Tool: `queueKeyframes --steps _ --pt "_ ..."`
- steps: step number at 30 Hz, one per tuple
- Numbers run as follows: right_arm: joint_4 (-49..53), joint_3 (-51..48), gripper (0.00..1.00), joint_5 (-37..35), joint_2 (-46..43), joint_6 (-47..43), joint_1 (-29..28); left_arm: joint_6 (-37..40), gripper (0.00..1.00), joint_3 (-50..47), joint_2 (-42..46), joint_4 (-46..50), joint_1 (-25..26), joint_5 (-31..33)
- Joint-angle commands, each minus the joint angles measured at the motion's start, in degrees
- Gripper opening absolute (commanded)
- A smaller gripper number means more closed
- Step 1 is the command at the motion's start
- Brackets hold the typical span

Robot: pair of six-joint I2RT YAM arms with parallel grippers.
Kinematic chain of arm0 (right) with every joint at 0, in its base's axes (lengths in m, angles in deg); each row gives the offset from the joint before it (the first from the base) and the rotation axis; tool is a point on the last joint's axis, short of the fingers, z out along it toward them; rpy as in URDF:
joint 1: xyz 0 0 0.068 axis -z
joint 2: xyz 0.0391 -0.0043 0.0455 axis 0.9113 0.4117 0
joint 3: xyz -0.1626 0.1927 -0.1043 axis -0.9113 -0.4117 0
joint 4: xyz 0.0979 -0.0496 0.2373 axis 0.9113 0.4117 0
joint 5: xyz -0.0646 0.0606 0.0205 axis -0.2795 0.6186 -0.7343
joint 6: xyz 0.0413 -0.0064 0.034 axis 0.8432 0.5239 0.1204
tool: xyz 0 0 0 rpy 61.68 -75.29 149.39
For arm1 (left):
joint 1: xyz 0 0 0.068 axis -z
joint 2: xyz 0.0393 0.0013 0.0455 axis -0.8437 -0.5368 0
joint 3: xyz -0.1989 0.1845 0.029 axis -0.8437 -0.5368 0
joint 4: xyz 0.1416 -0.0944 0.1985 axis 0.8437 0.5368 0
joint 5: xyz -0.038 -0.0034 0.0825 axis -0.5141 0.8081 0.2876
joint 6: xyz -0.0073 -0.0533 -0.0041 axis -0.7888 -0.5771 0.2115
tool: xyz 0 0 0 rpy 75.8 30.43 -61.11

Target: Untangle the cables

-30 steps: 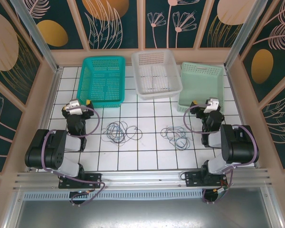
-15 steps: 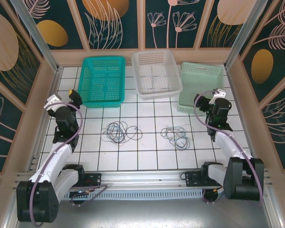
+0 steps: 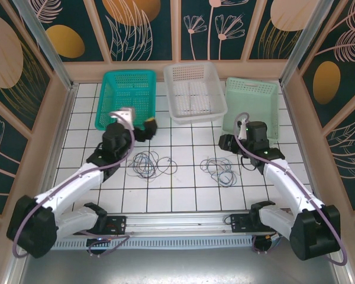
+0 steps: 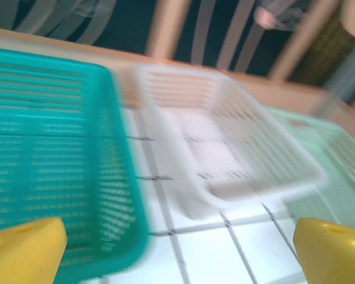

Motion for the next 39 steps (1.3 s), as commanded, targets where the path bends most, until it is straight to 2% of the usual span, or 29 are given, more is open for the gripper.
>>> queueKeyframes --steps 1,3,6,9,11,13,16,18,21,24,34,39 --pt "5.97 -0.96 0.65 0.52 -0.06 4.16 -0.28 1.81 0.97 3.29 -4.66 -0.48 3.72 -11.81" --pt "3.96 -2.36 0.65 0.26 -1.32 5.71 -0.26 -0.47 0.96 4.73 -7.84 -1.03 6.65 -15.06" --pt "-0.07 -3.57 0.66 -0.53 -2.04 7.4 -0.17 -4.13 0.96 7.49 -13.51 -0.63 12.06 -16.41" --pt "-1.85 -2.94 0.66 -0.94 -0.43 7.77 -0.21 -12.18 0.92 10.54 -20.19 -2.16 15.2 -21.21" --pt "-1.86 -2.06 0.66 -1.7 1.0 7.53 -0.09 -18.01 0.9 10.55 -23.38 -7.52 16.72 -25.44" --pt "-1.75 -1.58 0.66 -2.4 1.71 7.01 -0.15 -22.88 0.89 10.41 -26.0 -11.81 17.9 -26.09" --pt "-2.24 -2.07 0.66 -3.99 0.87 6.81 -0.01 -28.06 0.87 11.79 -29.33 -12.84 18.32 -25.89" --pt "-2.99 -2.73 0.66 -4.9 -0.06 6.81 0.09 -31.97 0.85 13.04 -32.18 -14.05 18.4 -28.26" --pt "-3.87 -3.62 0.66 -6.57 -1.76 6.98 0.35 -39.9 0.83 13.4 -37.37 -21.88 18.5 -33.02" --pt "-3.44 -4.16 0.67 -8.03 -3.19 6.94 1.03 -45.27 0.79 14.16 -40.86 -25.97 18.58 -35.03" --pt "-4.27 -6.65 0.68 -6.77 -5.14 6.47 4.08 -49.26 0.77 13.49 -41.39 -20.49 19.08 -33.81" --pt "-4.15 -6.93 0.68 -8.17 -5.51 6.33 4.45 -51.43 0.7 15.01 -44.37 -20.78 19.19 -35.84"
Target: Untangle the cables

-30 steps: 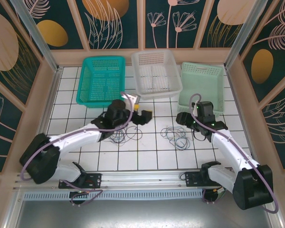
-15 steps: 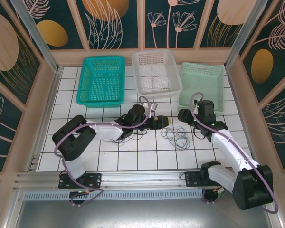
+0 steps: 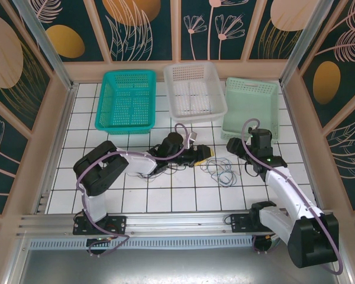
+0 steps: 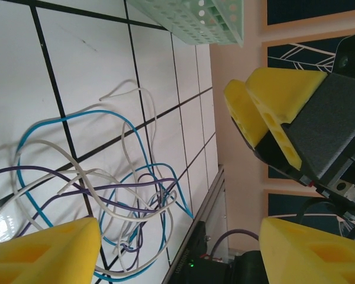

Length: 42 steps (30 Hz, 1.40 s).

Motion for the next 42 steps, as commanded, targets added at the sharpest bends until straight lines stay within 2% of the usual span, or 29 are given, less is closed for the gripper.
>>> queueKeyframes --steps 1,9,20,29,34,40,42 --pt "-1.38 -0.51 0.68 -1.94 -1.47 -0.36 0.59 -2.57 0.7 1.89 -2.4 -0.06 0.49 -1.88" --pt "-2.92 -1.54 0.69 -0.5 -3.44 -1.42 0.96 -4.36 0.69 2.68 -5.47 -0.33 0.52 -2.19" --pt "-4.46 -5.83 0.67 3.4 -5.58 -0.33 0.79 -2.93 0.48 4.8 -6.99 -0.09 0.47 -0.99" --pt "-3.84 -6.48 0.68 1.94 -8.11 -0.21 0.88 -2.28 0.45 4.81 -7.82 1.47 0.47 -0.81" --pt "-4.5 -7.1 0.68 3.65 -8.07 0.29 0.77 -1.71 0.35 7.04 -8.35 1.25 0.54 -0.38" --pt "-6.03 -9.43 0.68 9.12 -8.25 -0.32 0.06 0.45 0.23 7.98 -8.0 2.21 0.46 -0.16" --pt "-5.66 -9.73 0.68 8.57 -8.61 -0.39 0.09 0.92 0.16 7.89 -8.03 2.22 0.46 -0.32"
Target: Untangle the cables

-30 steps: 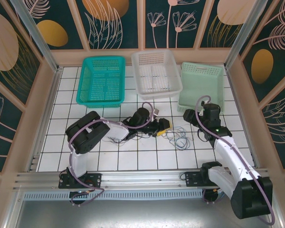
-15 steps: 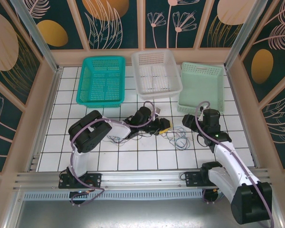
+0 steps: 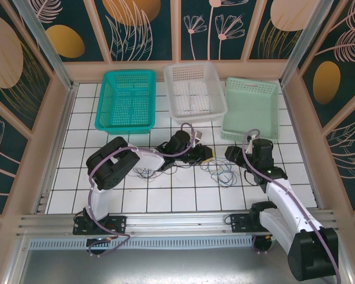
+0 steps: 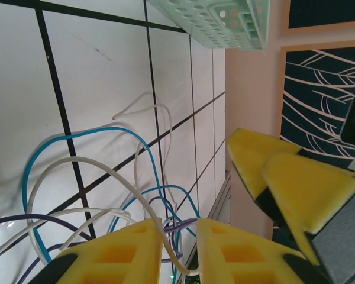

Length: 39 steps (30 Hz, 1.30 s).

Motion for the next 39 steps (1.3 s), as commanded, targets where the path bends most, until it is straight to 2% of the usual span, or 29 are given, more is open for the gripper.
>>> queueKeyframes --steps 1,3,4,14,21,30,39 --pt "-1.31 -0.9 0.69 1.49 -1.5 -0.35 -0.46 1.88 0.12 1.0 -0.59 0.66 0.37 0.05" --pt "-0.94 -0.95 0.69 0.48 -2.44 -0.4 -0.44 2.72 0.02 0.71 -0.09 1.03 0.39 0.45" --pt "-0.93 -0.93 0.69 0.35 -2.82 -0.45 -0.45 3.33 0.0 0.71 0.28 1.66 0.37 0.76" --pt "-2.03 -1.72 0.7 1.24 -3.49 0.82 -0.44 15.38 0.0 3.58 6.76 12.14 0.41 5.13" --pt "-5.46 -2.41 0.73 7.04 -3.66 -0.5 -0.74 26.39 0.0 6.85 12.66 22.24 0.41 7.44" --pt "-7.43 -4.77 0.75 8.15 -3.24 -0.28 -1.53 31.39 0.0 5.37 16.71 25.05 0.42 6.19" --pt "-9.01 -6.3 0.7 8.22 1.63 4.44 -1.96 38.75 0.0 5.16 24.64 29.11 0.45 9.43"
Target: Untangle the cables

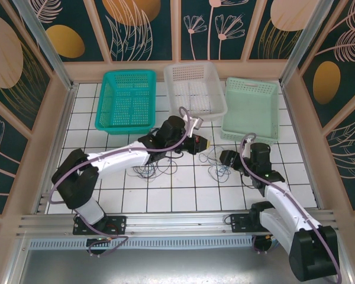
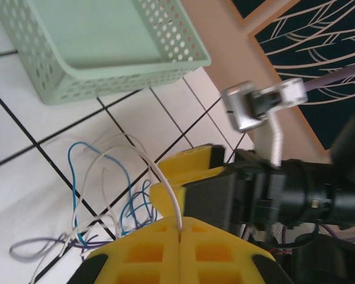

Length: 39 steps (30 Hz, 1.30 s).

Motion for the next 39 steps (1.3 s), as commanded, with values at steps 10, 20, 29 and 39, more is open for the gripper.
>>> queueKeyframes --steps 10,20,29,39 --pt "-3.89 -2.39 0.69 -2.67 4.82 6.96 -3.94 6.8 0.0 -1.83 9.47 -1.44 0.46 -0.82" --pt "-5.23 -2.22 0.75 0.05 -3.15 5.81 -4.49 6.89 0.0 -3.37 8.49 -3.45 0.44 -4.92" --pt "-5.91 -1.55 0.77 5.91 -2.06 1.66 -5.09 6.89 0.0 -4.01 7.36 -5.63 0.43 -6.64" --pt "-12.24 2.17 0.79 4.93 6.41 -3.14 -11.78 6.68 0.0 -2.93 5.38 -7.81 0.45 -10.21"
